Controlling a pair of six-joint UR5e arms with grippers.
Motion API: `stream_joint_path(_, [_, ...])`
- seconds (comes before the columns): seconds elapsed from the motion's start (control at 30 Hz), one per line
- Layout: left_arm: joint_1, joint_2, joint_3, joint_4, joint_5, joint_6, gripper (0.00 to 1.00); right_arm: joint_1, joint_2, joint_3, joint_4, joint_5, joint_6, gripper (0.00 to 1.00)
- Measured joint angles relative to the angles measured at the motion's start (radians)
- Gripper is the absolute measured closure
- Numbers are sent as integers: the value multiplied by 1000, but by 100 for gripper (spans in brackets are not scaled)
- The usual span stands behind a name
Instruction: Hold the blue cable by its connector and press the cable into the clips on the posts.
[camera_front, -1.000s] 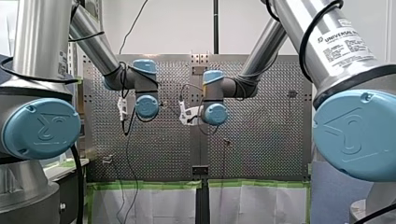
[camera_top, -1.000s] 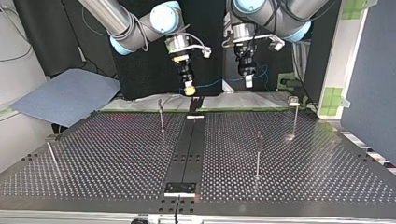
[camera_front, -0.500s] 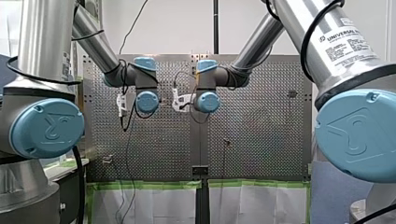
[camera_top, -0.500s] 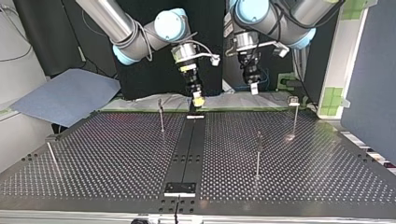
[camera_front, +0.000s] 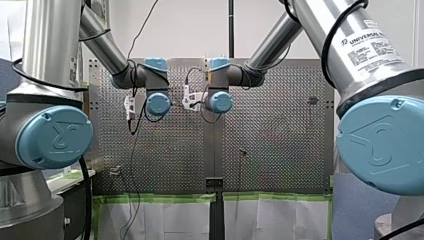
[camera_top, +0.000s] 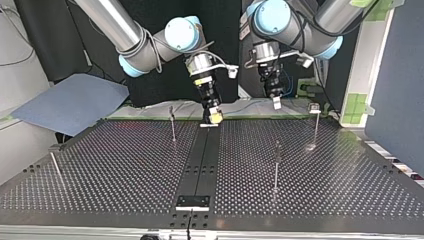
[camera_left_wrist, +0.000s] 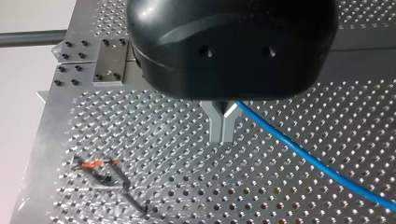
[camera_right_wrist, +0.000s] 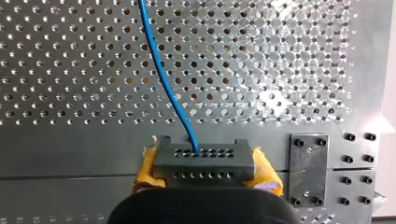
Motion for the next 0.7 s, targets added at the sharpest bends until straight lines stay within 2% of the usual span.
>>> stream_joint_path(0.23, [12, 26, 26, -31, 0, -1, 100, -5, 3, -15, 4, -2, 24, 100])
stream_joint_path(0.57, [28, 54, 42, -52, 1, -15, 100, -8, 6, -58, 30, -9, 33, 100])
stream_joint_path(0.7, [31, 55, 68, -77, 15, -26, 100, -9, 10, -83, 44, -15, 48, 100])
